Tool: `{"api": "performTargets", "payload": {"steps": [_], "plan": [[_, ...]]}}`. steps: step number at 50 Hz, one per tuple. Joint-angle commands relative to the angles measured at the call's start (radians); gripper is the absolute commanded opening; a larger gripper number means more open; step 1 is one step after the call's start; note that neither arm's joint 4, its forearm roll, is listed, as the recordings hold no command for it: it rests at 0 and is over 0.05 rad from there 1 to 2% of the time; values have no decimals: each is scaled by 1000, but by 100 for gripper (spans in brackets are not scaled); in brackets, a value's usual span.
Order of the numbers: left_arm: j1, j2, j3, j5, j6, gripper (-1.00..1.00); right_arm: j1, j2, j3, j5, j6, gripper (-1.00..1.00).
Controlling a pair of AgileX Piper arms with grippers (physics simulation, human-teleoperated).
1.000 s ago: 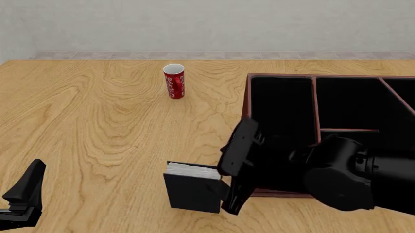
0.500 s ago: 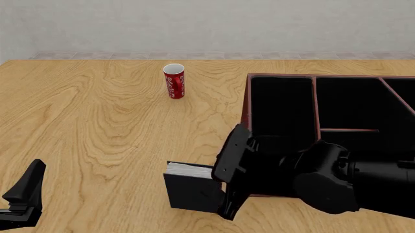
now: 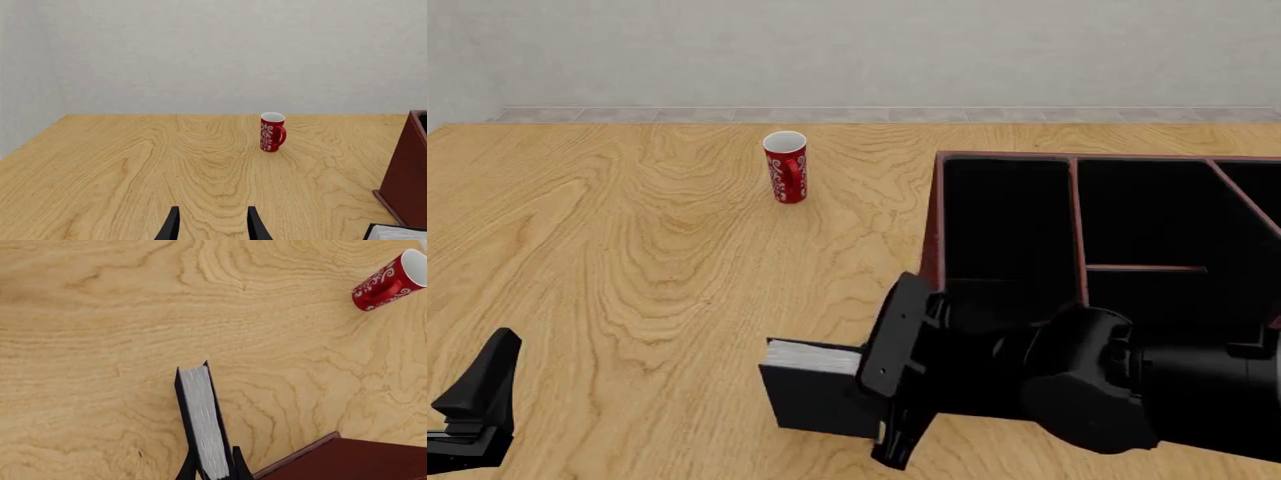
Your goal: Pick up the book and place it in the left compartment of the caddy.
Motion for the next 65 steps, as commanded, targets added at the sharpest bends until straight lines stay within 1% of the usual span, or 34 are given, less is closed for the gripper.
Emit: {"api": "performTargets", "payload": {"steps": [1,9,12,18,31,50,53,65], "plan": [[0,0,0,0,0,100,1,12,2,0,5,-100],[0,0,0,0,0,100,-1,-9,-10,12,-8,-100],[0,0,0,0,0,100,10,-25,-15,23,1,-100],[0,0,0,0,0,100,19,-49,-25,40,-2,-100],[0,0,0,0,0,100,22,-93,-50,81,-30,-100],[0,0,0,0,0,100,26,-137,-86,125,-50,-100],[0,0,0,0,0,100,35,-144,-89,131,-43,-100],[0,0,0,0,0,100,39,-186,-99,151,-63,-100]]}}
